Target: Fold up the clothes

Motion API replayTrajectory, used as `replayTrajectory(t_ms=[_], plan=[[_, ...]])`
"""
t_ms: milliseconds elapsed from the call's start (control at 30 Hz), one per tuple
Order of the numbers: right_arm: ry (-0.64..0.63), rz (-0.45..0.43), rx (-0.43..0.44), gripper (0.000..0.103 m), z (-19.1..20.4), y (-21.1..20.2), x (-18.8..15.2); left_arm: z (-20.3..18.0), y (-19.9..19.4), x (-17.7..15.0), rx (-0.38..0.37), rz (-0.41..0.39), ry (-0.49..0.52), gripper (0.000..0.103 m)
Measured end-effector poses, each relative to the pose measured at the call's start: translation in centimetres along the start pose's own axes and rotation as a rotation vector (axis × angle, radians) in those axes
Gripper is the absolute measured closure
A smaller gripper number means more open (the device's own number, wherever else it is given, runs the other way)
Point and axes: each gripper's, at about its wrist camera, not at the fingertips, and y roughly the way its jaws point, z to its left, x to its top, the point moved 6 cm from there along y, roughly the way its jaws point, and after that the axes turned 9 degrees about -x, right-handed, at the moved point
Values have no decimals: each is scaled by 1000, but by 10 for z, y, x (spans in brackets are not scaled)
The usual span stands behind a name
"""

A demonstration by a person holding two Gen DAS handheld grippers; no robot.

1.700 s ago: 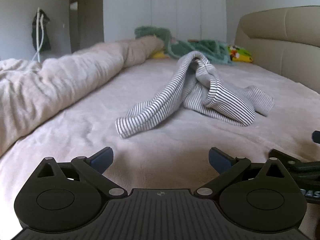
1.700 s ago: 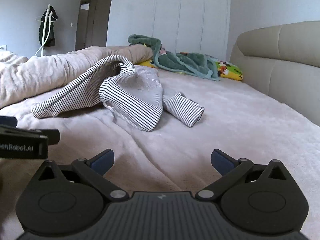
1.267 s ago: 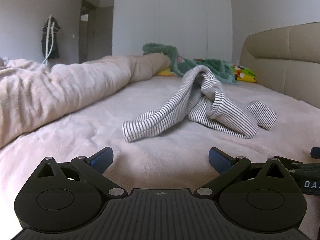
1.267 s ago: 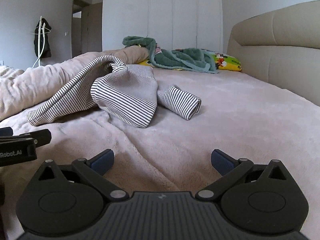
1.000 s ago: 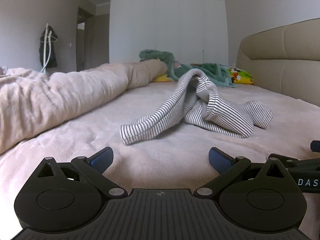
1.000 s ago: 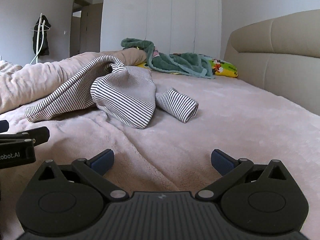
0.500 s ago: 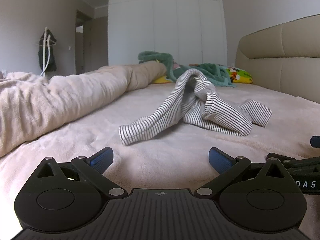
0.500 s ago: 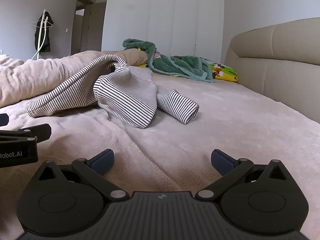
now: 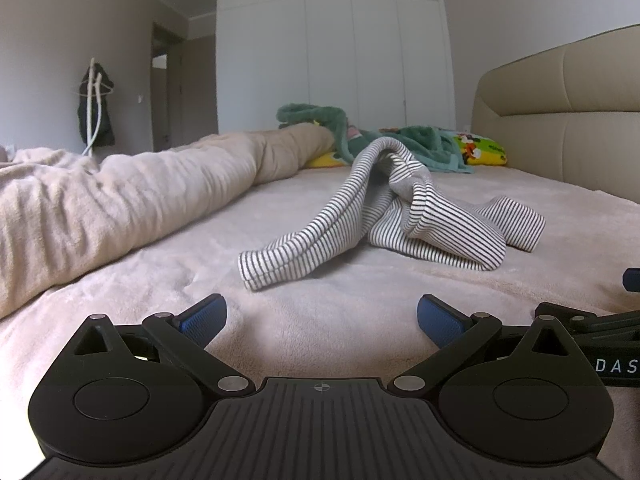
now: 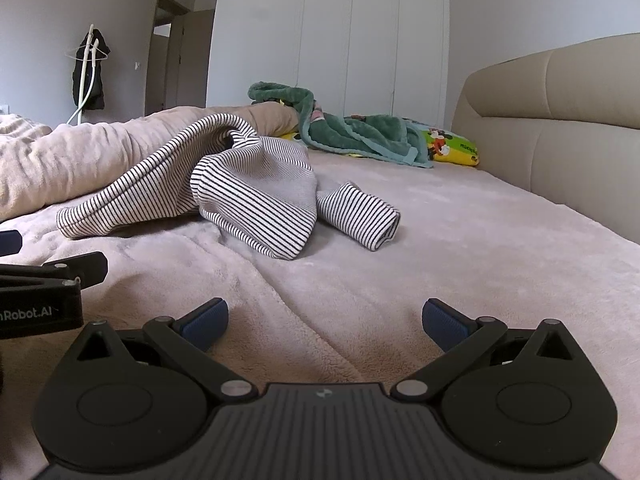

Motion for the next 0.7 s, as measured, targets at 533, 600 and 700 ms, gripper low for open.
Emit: replayTrajectory(t_ms=[533, 600, 700], plan=[[2, -8, -2, 0, 0, -1, 1, -2, 0, 1, 2, -2, 7, 0], [1, -10, -2, 0, 1, -1, 1, -2, 0, 1, 3, -2, 7, 0], [0, -12, -3, 0, 1, -1, 1, -2, 0, -1, 6, 11, 10, 0]])
